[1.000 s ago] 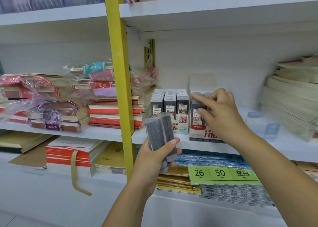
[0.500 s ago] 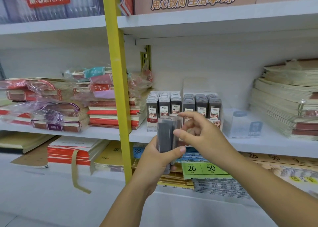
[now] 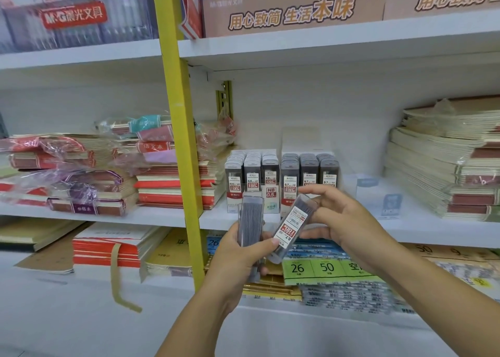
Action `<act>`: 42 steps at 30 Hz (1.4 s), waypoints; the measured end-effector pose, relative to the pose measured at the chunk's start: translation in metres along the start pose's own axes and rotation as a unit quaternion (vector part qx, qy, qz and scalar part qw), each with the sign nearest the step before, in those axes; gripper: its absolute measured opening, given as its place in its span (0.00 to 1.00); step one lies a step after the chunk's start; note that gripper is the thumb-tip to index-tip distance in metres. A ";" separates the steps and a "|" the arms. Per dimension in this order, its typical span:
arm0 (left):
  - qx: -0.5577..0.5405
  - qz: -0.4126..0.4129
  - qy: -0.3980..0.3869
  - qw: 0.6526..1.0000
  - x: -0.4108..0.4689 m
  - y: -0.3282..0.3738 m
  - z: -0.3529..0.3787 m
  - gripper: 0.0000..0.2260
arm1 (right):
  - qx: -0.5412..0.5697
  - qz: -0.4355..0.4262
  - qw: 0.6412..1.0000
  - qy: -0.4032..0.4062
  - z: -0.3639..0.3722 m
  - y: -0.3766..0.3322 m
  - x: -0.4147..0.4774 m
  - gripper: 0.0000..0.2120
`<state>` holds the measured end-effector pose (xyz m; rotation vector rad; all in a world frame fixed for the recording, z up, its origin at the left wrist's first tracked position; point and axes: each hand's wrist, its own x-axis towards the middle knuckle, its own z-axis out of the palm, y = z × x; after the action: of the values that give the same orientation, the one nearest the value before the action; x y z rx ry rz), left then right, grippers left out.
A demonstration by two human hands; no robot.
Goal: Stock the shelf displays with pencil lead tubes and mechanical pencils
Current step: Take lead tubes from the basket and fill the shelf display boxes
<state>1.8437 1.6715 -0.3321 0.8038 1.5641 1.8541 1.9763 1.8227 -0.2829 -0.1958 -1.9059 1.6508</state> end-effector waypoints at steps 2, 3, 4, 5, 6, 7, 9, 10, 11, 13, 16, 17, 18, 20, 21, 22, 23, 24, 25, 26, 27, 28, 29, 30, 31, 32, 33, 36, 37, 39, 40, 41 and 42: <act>0.005 0.009 0.008 1.000 0.001 0.000 0.000 0.15 | -0.010 0.002 1.000 -0.010 -0.001 0.001 -0.001 0.14; 0.006 0.011 0.008 1.000 0.001 0.000 0.000 0.16 | -0.016 -0.002 1.000 -0.004 -0.002 0.001 -0.001 0.13; 0.007 0.012 0.007 1.000 0.002 0.000 0.000 0.17 | -0.022 -0.005 1.000 0.005 -0.003 0.002 -0.002 0.13; 0.006 0.013 0.008 1.000 0.002 -0.001 0.000 0.18 | -0.026 -0.007 1.000 0.016 -0.003 0.003 -0.002 0.13; 0.003 0.014 0.009 1.000 0.002 -0.001 -0.001 0.19 | -0.027 -0.007 0.999 0.027 -0.003 0.004 -0.002 0.13; -0.002 0.015 0.012 1.000 0.003 -0.002 -0.001 0.20 | -0.024 -0.007 0.999 0.041 -0.003 0.005 -0.001 0.13; -0.009 0.019 0.026 0.999 0.004 -0.003 -0.003 0.21 | -0.007 0.000 0.998 0.056 -0.005 0.007 0.000 0.13; -0.019 0.023 0.035 0.999 0.005 -0.003 -0.003 0.21 | -0.013 0.008 0.999 0.047 -0.005 0.007 -0.001 0.13; -0.036 0.029 0.041 0.998 0.005 -0.003 -0.003 0.20 | -0.042 0.018 0.999 0.024 -0.005 0.006 -0.002 0.13; -0.063 0.040 0.047 0.996 0.006 -0.002 -0.002 0.18 | -0.147 0.033 0.988 -0.045 -0.002 0.005 -0.005 0.14; -0.045 0.043 0.037 0.997 0.006 0.000 -0.001 0.15 | -0.231 0.023 0.968 -0.092 0.010 0.008 -0.008 0.14; -0.040 0.046 0.029 0.998 0.007 0.000 -0.001 0.15 | -0.241 0.011 0.966 -0.091 0.014 0.008 -0.007 0.13; -0.038 0.050 0.021 0.998 0.008 0.000 -0.001 0.15 | -0.249 0.002 0.964 -0.090 0.016 0.008 -0.006 0.13; -0.046 0.055 0.010 0.997 0.010 0.002 -0.003 0.18 | -0.255 0.001 0.962 -0.094 0.017 0.002 -0.002 0.22; -0.052 0.057 0.008 0.997 0.011 0.002 -0.004 0.21 | -0.249 -0.002 0.965 -0.088 0.016 -0.003 0.000 0.29; -0.055 0.060 0.010 0.997 0.012 0.003 -0.005 0.24 | -0.232 -0.015 0.970 -0.070 0.015 -0.009 0.003 0.35; -0.055 0.061 0.014 0.996 0.014 0.002 -0.007 0.26 | -0.207 -0.041 0.977 -0.040 0.013 -0.015 0.007 0.38; -0.053 0.061 0.019 0.997 0.016 0.001 -0.008 0.27 | -0.179 -0.075 0.981 -0.006 0.012 -0.021 0.012 0.39; -0.050 0.061 0.022 0.997 0.018 0.000 -0.009 0.28 | -0.158 -0.112 0.981 0.030 0.010 -0.027 0.017 0.38; -0.047 0.060 0.024 0.997 0.020 -0.001 -0.010 0.27 | -0.153 -0.150 0.974 0.067 0.008 -0.033 0.022 0.37; -0.041 0.059 0.024 0.997 0.021 -0.002 -0.011 0.26 | -0.169 -0.189 0.962 0.103 0.007 -0.036 0.028 0.34; -0.034 0.058 0.025 0.997 0.023 -0.003 -0.011 0.24 | -0.197 -0.224 0.945 0.132 0.006 -0.038 0.033 0.30; -0.026 0.057 0.025 0.998 0.025 -0.004 -0.012 0.22 | -0.226 -0.247 0.930 0.150 0.005 -0.038 0.038 0.27; -0.016 0.056 0.026 0.998 0.026 -0.005 -0.013 0.19 | -0.252 -0.258 0.919 0.158 0.004 -0.037 0.042 0.25; -0.007 0.055 0.027 0.998 0.027 -0.007 -0.014 0.17 | -0.276 -0.260 0.912 0.158 0.003 -0.035 0.046 0.23; 0.000 0.054 0.026 0.998 0.028 -0.008 -0.014 0.15 | -0.302 -0.258 0.905 0.152 0.001 -0.032 0.051 0.22; 0.005 0.053 0.024 0.998 0.029 -0.010 -0.016 0.13 | -0.332 -0.253 0.898 0.144 0.000 -0.028 0.056 0.22; 0.006 0.050 0.022 0.998 0.031 -0.013 -0.018 0.11 | -0.411 -0.210 0.881 0.109 0.000 -0.015 0.068 0.24; 0.006 0.048 0.023 0.999 0.031 -0.013 -0.018 0.11 | -0.429 -0.193 0.877 0.101 0.001 -0.011 0.071 0.25; 0.008 0.049 0.022 0.999 0.032 -0.014 -0.019 0.11 | -0.490 -0.181 0.846 0.108 0.002 -0.003 0.073 0.26; 0.009 0.050 0.020 0.998 0.032 -0.014 -0.019 0.11 | -0.526 -0.188 0.820 0.123 0.003 0.000 0.074 0.26; 0.009 0.052 0.017 0.998 0.032 -0.014 -0.019 0.12 | -0.552 -0.197 0.798 0.138 0.003 0.001 0.073 0.25; 0.008 0.052 0.013 0.999 0.031 -0.014 -0.020 0.12 | -0.565 -0.206 0.785 0.150 0.004 0.001 0.072 0.25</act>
<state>1.8092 1.6846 -0.3459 0.8881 1.5821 1.9352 1.9156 1.8546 -0.2597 -0.4346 -2.2083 0.0223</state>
